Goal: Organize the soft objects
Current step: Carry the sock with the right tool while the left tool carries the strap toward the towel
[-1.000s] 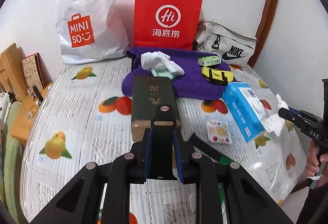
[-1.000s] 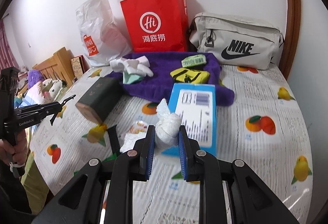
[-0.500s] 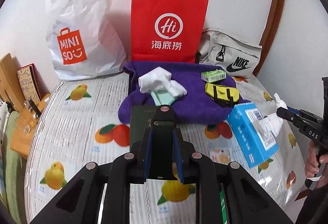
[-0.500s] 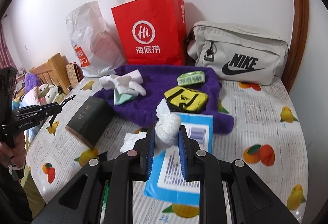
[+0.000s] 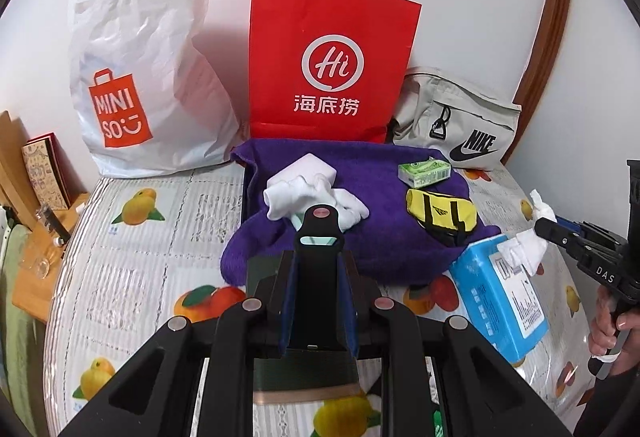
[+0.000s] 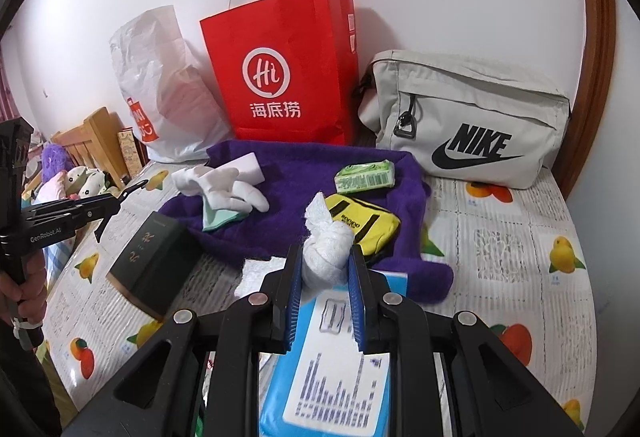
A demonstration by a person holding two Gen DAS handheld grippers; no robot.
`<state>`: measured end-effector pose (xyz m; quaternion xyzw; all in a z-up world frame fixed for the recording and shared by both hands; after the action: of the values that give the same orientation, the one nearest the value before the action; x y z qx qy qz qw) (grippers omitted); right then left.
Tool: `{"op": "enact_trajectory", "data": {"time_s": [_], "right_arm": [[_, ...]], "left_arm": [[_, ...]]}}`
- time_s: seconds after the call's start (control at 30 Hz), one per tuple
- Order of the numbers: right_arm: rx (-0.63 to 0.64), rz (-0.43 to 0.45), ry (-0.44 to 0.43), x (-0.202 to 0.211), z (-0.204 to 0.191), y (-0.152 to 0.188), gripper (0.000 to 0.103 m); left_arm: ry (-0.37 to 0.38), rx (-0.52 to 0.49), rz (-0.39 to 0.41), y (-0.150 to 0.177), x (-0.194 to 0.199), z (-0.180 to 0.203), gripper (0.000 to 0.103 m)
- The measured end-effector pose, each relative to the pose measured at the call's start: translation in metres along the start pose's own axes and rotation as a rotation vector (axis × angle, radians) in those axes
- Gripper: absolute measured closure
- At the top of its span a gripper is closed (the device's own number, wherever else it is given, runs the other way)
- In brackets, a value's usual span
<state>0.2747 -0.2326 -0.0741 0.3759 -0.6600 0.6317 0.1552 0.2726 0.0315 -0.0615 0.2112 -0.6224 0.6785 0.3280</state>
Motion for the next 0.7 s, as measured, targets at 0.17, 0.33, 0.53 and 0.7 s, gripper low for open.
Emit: {"op": "enact_trajectory", "data": {"time_s": [0.17,0.33,0.53,0.7], "right_arm": [[-0.013,-0.015,-0.009,-0.019,0.006,-0.010,0.081],[-0.002,-0.029,-0.008,-0.038,0.007,-0.018,0.081],[0.010,-0.040,-0.017,-0.067,0.008,-0.033,0.081],[0.007,-0.066,-0.017,-0.087,0.012,-0.038,0.081]], "left_arm": [[0.008,0.003,-0.003,-0.010,-0.013,0.001,0.083],[0.021,0.014,-0.011,-0.018,-0.030,0.002,0.083],[0.036,0.031,-0.028,-0.030,-0.054,0.004,0.083],[0.052,0.019,-0.038,-0.041,-0.075,0.014,0.083]]}}
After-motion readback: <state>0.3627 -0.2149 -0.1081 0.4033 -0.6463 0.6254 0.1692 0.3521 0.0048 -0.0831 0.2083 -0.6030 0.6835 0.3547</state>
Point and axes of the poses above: each gripper's, at about its wrist camera, not at the fingertips, and x roughly against the way its jaws point, z to its right, y to its underside, the point moved 4 cm from there along -x, roughly the way its jaws point, and after that the axes turned 1 degree about z, right-handed, at the moved point
